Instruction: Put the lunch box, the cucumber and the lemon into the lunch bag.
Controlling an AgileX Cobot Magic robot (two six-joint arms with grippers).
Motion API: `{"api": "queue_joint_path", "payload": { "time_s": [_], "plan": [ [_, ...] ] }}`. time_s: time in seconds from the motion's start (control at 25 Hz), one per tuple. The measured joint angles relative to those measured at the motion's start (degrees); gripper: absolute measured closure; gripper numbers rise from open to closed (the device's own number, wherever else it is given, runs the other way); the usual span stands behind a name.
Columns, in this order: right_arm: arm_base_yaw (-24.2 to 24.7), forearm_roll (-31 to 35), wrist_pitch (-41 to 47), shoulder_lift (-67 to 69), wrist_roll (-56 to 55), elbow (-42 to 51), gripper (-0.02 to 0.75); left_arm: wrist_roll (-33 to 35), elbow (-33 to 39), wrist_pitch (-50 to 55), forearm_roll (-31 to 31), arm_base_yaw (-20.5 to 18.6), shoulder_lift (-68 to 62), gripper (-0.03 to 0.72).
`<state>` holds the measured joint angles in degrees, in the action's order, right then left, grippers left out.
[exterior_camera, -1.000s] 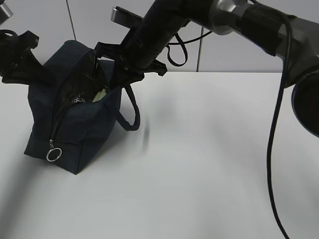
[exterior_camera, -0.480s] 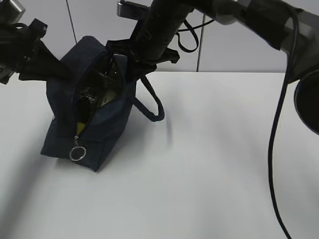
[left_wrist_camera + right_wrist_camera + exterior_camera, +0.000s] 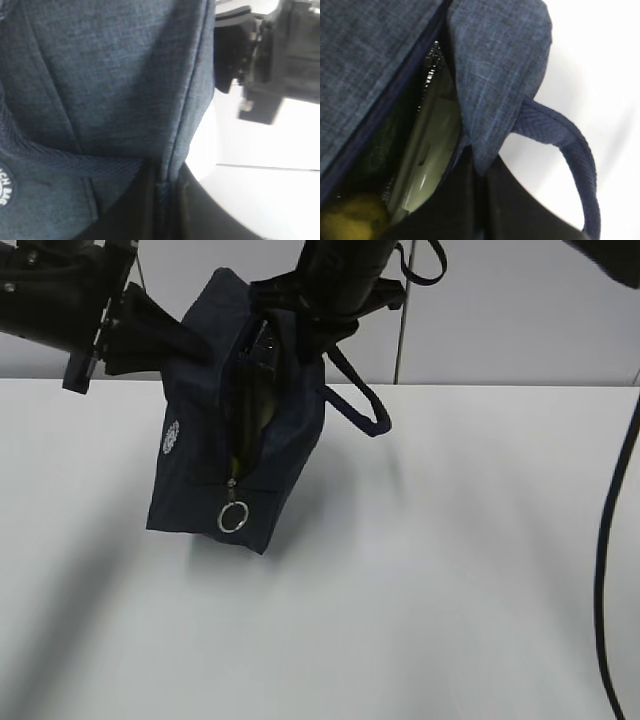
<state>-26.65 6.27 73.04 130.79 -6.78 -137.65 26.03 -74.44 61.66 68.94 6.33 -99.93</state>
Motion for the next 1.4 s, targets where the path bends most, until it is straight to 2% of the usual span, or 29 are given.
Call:
{"api": "queue_joint_path", "payload": {
  "time_s": [0.24,0.76,1.12,1.4],
  "plan": [
    [0.7,-5.9,0.0,-6.3,0.6,11.0,0.736,0.1,0.0,-0.6,1.2,2.3,0.0,0.671],
    [4.7,-9.0,-0.2,-17.7,4.3,27.5,0.736,0.1,0.0,-5.8,2.0,10.6,0.0,0.671],
    [5.4,-12.7,-0.5,-18.0,5.1,30.0,0.736,1.4,0.0,-8.3,2.9,14.4,-4.4,0.671],
    [5.5,-13.1,-0.5,-17.8,5.1,30.1,0.736,3.0,0.0,-10.2,3.7,14.4,-8.0,0.671]
  ]
}}
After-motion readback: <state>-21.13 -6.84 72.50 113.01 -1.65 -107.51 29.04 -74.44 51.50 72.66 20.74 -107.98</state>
